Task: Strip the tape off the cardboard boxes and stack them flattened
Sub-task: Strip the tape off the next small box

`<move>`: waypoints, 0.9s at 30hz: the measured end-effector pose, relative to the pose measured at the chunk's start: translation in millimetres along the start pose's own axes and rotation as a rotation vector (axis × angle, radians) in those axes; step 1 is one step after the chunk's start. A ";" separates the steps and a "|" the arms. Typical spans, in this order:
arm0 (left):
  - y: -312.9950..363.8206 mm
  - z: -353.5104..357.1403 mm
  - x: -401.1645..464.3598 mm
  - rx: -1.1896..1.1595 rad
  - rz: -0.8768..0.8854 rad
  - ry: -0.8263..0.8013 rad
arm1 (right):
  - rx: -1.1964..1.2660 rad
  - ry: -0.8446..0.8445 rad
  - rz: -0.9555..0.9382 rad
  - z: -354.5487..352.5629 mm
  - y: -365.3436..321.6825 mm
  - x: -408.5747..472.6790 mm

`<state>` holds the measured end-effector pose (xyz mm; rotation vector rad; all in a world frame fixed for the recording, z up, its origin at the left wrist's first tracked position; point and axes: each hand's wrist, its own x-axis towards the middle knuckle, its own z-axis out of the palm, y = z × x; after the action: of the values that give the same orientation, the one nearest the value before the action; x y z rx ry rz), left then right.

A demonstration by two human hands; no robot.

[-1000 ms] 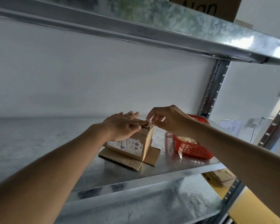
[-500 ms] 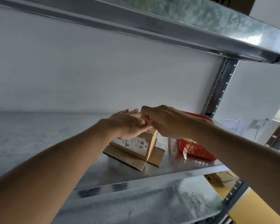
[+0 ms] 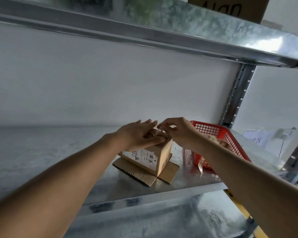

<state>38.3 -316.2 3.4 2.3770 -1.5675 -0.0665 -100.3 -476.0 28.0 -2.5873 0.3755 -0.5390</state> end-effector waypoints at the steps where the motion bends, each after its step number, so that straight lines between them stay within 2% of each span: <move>1: 1.5 -2.0 -1.5 0.014 0.015 0.030 | -0.055 -0.013 -0.001 1.9 0.9 -0.5; 3: 6.2 -8.2 -5.3 0.084 -0.037 0.083 | -0.109 -0.007 0.018 3.1 -0.4 -1.0; 6: 13.3 -22.3 -11.9 0.112 -0.311 0.028 | -0.137 0.036 0.077 5.4 -9.0 -0.6; 8: 18.4 -30.7 -15.6 0.036 -0.433 -0.039 | -0.161 0.055 0.125 9.9 -19.4 -0.7; 10: 22.8 -34.7 -19.4 -0.037 -0.463 -0.058 | -0.104 0.074 0.177 14.4 -28.9 -1.0; 12: 24.0 -33.2 -24.3 -0.134 -0.455 -0.034 | 0.055 0.075 0.252 17.7 -35.5 -1.6; 15: 26.0 -27.5 -36.9 -0.303 -0.425 -0.005 | 0.605 -0.070 0.474 25.4 -45.9 -8.8; 18: 23.5 -22.7 -47.5 -0.309 -0.373 0.093 | 0.740 -0.094 0.509 32.3 -45.0 -12.5; 20: 20.6 -25.7 -52.9 -0.317 -0.372 0.072 | 0.777 0.012 0.501 32.6 -40.9 -10.8; 22: 20.3 -32.8 -56.9 -0.270 -0.379 -0.021 | 0.799 0.136 0.476 28.0 -37.7 -6.8; 27: 16.2 -44.3 -67.6 -0.024 -0.387 -0.109 | 0.815 0.470 0.502 7.2 -20.3 3.5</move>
<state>5.2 -251.3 41.9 2.6623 -1.1176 -0.2975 -90.6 -457.2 33.3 -1.5024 0.7452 -0.8807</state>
